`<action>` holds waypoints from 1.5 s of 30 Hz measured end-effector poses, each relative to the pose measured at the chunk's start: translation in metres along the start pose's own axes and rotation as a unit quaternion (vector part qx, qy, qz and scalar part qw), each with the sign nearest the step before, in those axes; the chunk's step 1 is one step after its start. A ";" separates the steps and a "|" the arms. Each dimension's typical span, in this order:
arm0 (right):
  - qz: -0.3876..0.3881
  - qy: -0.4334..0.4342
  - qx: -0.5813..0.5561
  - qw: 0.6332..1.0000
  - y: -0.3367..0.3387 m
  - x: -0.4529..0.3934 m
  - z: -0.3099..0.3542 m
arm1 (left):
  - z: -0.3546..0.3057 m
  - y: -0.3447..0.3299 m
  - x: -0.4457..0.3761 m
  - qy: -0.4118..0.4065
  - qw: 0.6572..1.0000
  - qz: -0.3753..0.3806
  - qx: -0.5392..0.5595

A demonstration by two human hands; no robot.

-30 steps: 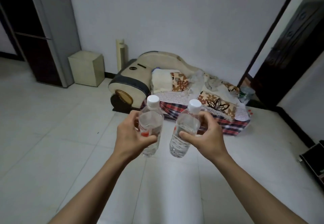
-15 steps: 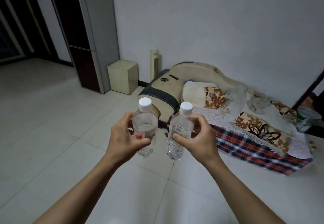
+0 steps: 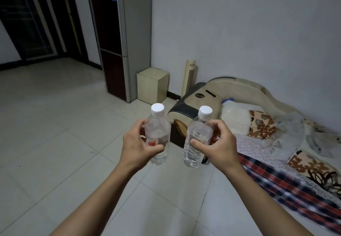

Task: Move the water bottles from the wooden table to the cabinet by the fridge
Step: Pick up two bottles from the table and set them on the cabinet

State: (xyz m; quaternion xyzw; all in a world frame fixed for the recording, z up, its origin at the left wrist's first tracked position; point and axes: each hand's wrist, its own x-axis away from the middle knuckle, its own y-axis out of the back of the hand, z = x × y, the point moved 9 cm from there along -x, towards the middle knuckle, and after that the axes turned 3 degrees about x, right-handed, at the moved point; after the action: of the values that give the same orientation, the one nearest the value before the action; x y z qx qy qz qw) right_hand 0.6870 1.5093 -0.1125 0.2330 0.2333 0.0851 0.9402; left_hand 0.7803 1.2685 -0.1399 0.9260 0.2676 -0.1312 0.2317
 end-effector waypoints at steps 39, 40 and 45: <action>0.070 -0.010 -0.047 0.996 -0.337 -0.571 -0.115 | 0.265 0.002 -0.572 0.058 0.997 -0.042 -0.005; 0.067 -0.010 -0.040 0.997 -0.345 -0.585 -0.113 | 0.272 0.004 -0.588 0.053 0.998 -0.038 0.002; 0.068 -0.009 -0.009 0.998 -0.389 -0.658 -0.101 | 0.307 0.021 -0.669 0.041 0.999 -0.018 0.026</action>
State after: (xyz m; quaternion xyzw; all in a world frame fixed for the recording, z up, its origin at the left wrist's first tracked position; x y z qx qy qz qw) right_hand 0.0822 1.0314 -0.1151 0.2404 0.2078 0.1487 0.9364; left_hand 0.2059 0.8086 -0.1500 0.9314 0.2903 -0.1040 0.1934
